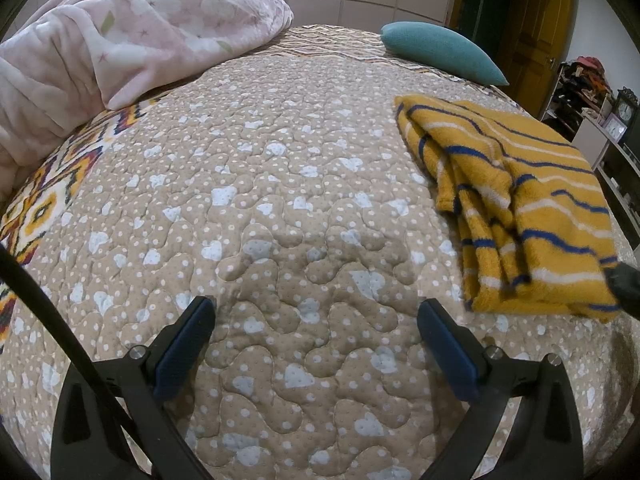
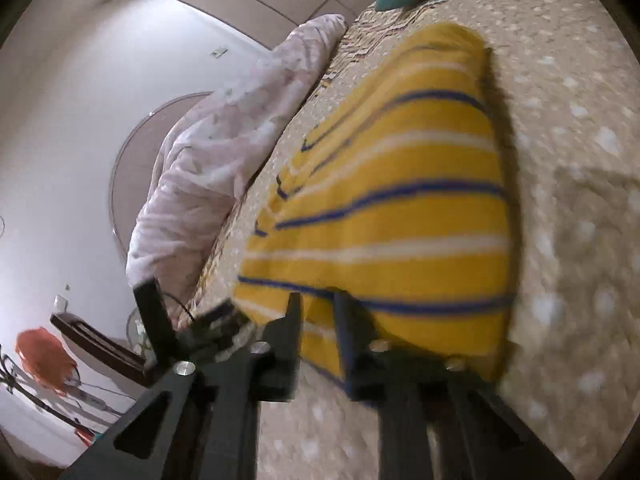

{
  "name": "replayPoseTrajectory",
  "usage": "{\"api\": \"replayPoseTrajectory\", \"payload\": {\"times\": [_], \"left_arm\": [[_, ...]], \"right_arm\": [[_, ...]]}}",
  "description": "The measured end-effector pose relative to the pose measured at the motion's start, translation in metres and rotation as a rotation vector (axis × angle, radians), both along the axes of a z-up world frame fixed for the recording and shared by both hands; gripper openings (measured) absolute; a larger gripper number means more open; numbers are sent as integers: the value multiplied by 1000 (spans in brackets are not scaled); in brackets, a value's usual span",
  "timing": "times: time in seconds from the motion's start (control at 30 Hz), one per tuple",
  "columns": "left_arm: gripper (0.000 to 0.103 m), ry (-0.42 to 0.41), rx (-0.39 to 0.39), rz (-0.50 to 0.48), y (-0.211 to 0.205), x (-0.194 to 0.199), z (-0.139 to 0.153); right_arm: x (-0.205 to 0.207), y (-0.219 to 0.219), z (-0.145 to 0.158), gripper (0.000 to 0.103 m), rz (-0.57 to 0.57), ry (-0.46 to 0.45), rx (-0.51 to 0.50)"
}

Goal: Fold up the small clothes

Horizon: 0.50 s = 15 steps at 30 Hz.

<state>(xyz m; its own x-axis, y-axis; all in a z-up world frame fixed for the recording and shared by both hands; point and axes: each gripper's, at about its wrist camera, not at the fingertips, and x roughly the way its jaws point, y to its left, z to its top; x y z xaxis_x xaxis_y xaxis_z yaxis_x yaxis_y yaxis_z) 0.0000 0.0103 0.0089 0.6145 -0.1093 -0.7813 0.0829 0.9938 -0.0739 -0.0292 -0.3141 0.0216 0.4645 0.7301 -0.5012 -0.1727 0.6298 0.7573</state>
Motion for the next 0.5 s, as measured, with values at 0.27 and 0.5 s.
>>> {"api": "replayPoseTrajectory", "payload": {"times": [0.27,0.5], "left_arm": [[101,1,3,-1,1,0,0],[101,0,1,-1,0,0,0]], "right_arm": [[40,-39,62,37,-155,-163,-59],[61,-45,31,45,-279,-40,-262]]}}
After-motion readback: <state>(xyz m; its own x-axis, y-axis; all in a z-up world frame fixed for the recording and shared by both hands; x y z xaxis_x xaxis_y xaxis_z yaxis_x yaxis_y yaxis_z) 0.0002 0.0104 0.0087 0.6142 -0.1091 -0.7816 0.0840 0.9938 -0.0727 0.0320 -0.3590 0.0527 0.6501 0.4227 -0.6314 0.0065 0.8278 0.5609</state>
